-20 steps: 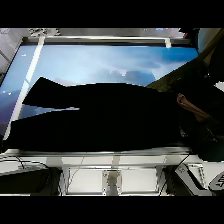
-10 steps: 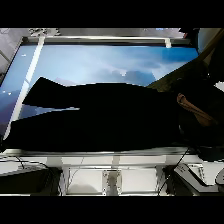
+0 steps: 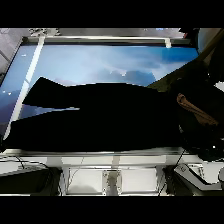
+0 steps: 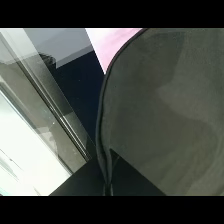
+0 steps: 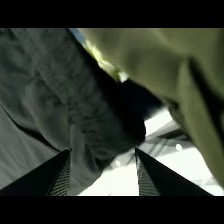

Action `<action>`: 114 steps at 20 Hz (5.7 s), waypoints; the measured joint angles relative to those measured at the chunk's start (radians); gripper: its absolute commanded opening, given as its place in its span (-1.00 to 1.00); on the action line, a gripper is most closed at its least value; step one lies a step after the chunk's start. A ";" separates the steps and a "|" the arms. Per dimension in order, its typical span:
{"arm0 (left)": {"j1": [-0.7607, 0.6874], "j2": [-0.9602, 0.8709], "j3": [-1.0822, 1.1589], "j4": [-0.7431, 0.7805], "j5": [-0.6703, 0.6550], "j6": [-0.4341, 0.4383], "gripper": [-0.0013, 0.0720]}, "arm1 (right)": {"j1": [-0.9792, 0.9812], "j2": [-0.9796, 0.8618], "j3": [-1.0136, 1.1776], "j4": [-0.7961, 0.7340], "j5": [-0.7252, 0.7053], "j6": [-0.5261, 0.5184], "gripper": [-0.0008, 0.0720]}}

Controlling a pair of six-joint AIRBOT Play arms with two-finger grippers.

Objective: Fold the clothes and pants, and hang the long-sleeved shirts on hangers.

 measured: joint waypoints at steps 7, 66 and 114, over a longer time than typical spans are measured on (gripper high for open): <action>0.000 0.000 0.000 0.000 0.001 0.000 -0.94 | 0.000 -0.001 -0.009 0.074 -0.069 -0.031 0.24; -0.911 -0.007 0.418 -0.351 0.938 -0.011 0.94 | 0.566 -0.434 0.834 0.069 -0.301 0.340 0.26; -1.905 -0.276 0.418 -0.359 0.649 0.126 -0.95 | 0.680 -0.747 1.239 0.370 0.231 0.044 -0.93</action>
